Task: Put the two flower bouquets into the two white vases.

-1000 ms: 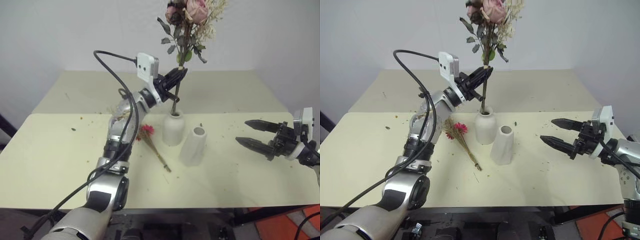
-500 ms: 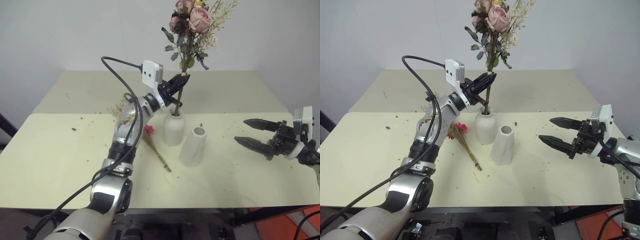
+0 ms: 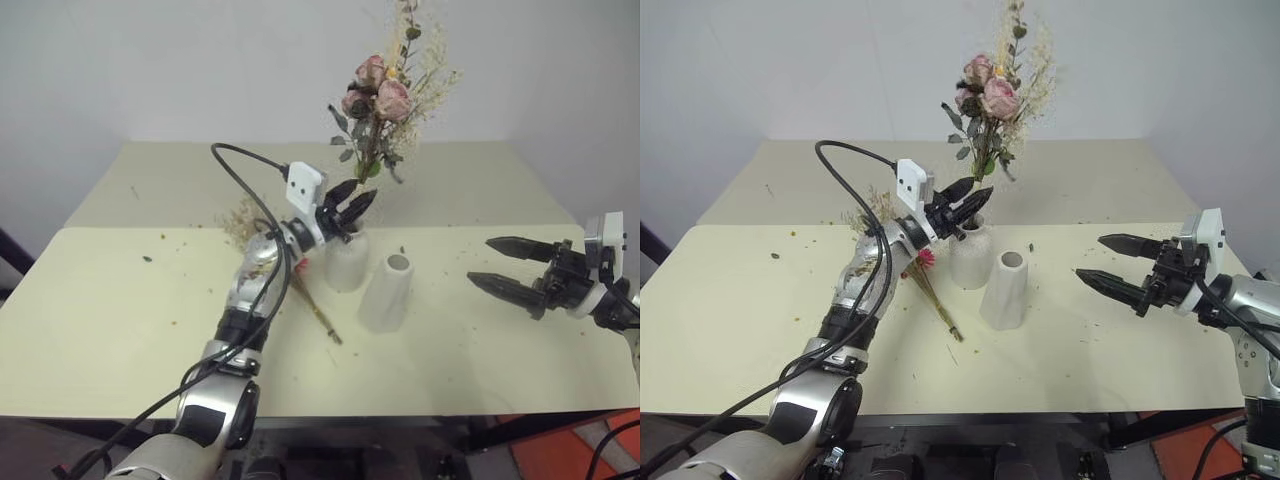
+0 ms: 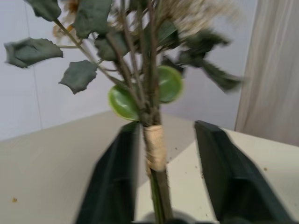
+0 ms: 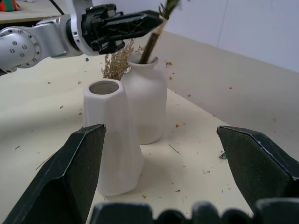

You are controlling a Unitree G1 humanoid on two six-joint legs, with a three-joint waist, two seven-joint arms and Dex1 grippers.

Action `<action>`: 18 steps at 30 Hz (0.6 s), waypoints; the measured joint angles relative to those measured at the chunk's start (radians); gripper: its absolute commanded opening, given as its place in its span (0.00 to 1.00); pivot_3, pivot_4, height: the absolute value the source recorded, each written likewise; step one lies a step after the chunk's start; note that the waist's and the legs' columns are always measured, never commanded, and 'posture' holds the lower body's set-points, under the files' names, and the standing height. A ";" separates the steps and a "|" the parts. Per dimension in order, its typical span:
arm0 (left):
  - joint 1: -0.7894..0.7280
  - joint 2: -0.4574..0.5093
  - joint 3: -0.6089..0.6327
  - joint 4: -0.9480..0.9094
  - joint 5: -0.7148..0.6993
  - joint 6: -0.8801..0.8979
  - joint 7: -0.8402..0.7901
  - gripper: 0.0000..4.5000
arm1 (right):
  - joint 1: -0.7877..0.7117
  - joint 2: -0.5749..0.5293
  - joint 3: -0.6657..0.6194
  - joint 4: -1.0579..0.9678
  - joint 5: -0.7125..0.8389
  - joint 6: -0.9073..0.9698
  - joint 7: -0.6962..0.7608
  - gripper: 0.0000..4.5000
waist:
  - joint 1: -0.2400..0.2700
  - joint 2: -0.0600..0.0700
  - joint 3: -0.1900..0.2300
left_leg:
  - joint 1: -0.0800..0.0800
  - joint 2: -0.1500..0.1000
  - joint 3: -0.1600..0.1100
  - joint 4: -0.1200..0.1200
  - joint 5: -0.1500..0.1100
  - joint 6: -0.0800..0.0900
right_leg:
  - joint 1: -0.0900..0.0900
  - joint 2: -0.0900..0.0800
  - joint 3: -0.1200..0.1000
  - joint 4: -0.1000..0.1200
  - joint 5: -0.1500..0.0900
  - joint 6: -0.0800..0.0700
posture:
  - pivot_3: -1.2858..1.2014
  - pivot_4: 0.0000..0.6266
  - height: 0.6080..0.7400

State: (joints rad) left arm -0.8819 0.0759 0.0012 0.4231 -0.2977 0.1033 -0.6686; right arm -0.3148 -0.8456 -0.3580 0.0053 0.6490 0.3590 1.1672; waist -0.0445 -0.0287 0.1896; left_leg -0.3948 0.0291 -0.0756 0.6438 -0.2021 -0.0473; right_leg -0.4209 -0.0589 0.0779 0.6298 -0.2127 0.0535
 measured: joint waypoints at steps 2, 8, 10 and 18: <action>0.014 0.010 -0.001 -0.044 -0.006 0.033 -0.002 0.82 | -0.010 0.004 0.007 0.004 -0.001 0.000 0.001 1.00 | 0.000 0.000 0.000 | 0.000 0.000 0.000 0.000 0.000 0.000 | 0.000 0.000 0.000 0.000 0.000 0.000 | 0.52 0.24 1.00; 0.112 0.046 -0.002 -0.239 -0.041 0.147 0.002 1.00 | -0.030 0.009 0.033 0.023 -0.008 -0.002 0.011 1.00 | 0.001 0.000 0.000 | 0.001 0.000 0.000 0.000 0.000 0.000 | 0.000 0.000 0.000 0.000 0.000 0.000 | 0.52 0.24 1.00; 0.141 0.058 0.000 -0.288 -0.055 0.185 0.013 1.00 | -0.036 0.009 0.036 0.034 -0.011 -0.003 0.012 1.00 | 0.002 0.000 0.000 | 0.001 0.000 0.000 0.000 0.000 0.000 | 0.000 0.000 0.000 0.000 0.000 0.000 | 0.52 0.24 1.00; 0.229 0.163 0.061 -0.593 -0.156 0.606 0.188 1.00 | -0.075 0.010 0.069 0.068 -0.036 -0.020 0.044 1.00 | -0.001 0.000 0.000 | 0.002 0.000 0.000 0.000 0.000 0.000 | 0.001 0.000 0.001 0.001 0.000 0.000 | 0.52 0.24 1.00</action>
State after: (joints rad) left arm -0.6528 0.2386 0.0622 -0.1703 -0.4536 0.7094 -0.4807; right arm -0.3898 -0.8353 -0.2893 0.0732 0.6129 0.3386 1.2112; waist -0.0455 -0.0285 0.1895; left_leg -0.3930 0.0294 -0.0754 0.6442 -0.2022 -0.0473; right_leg -0.4203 -0.0587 0.0785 0.6310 -0.2127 0.0536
